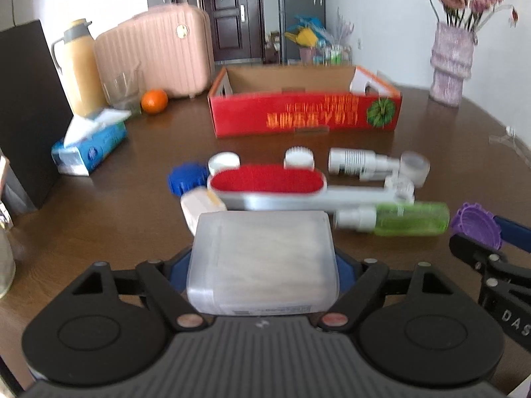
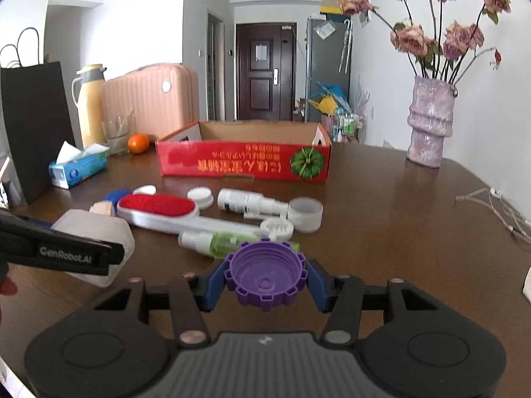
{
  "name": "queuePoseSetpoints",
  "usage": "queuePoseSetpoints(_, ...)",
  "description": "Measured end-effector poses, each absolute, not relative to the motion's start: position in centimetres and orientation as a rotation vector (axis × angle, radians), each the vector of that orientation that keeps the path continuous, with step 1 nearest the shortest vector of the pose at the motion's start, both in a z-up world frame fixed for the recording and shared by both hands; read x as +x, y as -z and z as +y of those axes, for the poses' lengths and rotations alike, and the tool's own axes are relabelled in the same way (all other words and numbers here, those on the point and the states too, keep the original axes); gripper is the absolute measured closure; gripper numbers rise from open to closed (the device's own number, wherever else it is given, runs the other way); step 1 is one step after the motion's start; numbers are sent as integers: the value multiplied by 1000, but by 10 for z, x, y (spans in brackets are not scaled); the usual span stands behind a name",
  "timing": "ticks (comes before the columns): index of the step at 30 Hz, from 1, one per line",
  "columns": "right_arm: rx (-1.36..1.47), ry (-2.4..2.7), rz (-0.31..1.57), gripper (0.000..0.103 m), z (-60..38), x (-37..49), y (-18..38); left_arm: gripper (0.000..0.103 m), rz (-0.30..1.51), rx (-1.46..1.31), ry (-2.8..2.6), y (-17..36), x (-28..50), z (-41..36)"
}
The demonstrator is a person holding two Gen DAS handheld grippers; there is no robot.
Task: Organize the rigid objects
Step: 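Close the left tool on the white plastic box while the right tool holds the purple cap, then carry the white box and purple cap over the red cardboard box with both tools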
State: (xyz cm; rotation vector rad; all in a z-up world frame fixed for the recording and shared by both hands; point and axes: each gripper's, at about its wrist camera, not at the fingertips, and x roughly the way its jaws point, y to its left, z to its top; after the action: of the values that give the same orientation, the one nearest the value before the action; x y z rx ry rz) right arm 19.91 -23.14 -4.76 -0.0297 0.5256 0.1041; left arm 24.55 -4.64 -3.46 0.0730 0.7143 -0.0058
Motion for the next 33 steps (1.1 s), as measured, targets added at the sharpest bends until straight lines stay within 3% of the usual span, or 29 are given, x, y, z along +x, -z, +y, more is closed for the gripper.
queuePoseSetpoints(13,-24,-126,409,51,-233,264,-10,20,546,15,-32,-35,301,-46)
queuePoseSetpoints(33,-7,-132,455,51,-239,453,-29,20,542,31,-71,-46,467,-67)
